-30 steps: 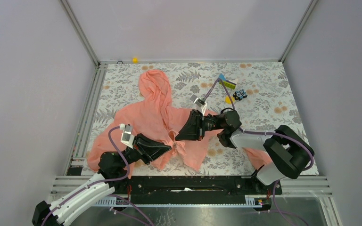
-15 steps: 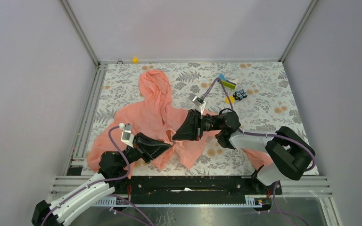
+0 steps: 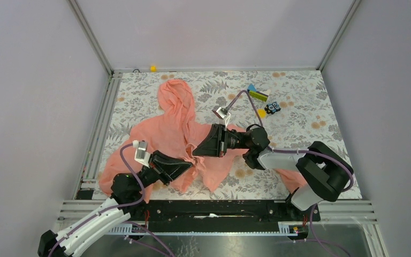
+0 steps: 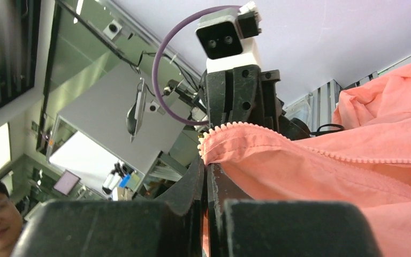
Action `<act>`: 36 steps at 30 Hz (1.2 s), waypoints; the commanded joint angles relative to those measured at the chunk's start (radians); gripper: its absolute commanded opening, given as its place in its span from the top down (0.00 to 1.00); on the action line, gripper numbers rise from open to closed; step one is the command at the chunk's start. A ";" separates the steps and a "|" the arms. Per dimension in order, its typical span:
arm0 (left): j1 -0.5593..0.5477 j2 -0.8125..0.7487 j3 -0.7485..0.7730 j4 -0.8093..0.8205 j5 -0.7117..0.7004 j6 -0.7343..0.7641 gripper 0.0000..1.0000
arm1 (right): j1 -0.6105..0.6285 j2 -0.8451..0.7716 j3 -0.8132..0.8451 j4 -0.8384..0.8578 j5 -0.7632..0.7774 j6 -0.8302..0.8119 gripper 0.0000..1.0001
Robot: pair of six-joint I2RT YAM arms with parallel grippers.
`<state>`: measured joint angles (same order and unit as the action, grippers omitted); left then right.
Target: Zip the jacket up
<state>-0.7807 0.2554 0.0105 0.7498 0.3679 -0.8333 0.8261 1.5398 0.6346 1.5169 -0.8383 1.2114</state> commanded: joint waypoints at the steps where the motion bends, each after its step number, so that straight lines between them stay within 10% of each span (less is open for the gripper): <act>1: 0.003 0.027 -0.172 0.024 -0.044 -0.009 1.00 | 0.017 0.029 0.000 0.172 0.090 0.079 1.00; 17: 0.002 0.039 -0.121 -0.236 -0.300 -0.102 1.00 | 0.022 0.045 -0.029 0.171 0.143 0.229 1.00; 36: 0.002 0.018 -0.066 -0.393 -0.174 -0.090 1.00 | 0.004 0.194 -0.071 0.169 0.074 0.171 0.97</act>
<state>-0.7807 0.2825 0.0105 0.3683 0.1612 -0.9352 0.8291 1.7279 0.5617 1.5093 -0.6987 1.4105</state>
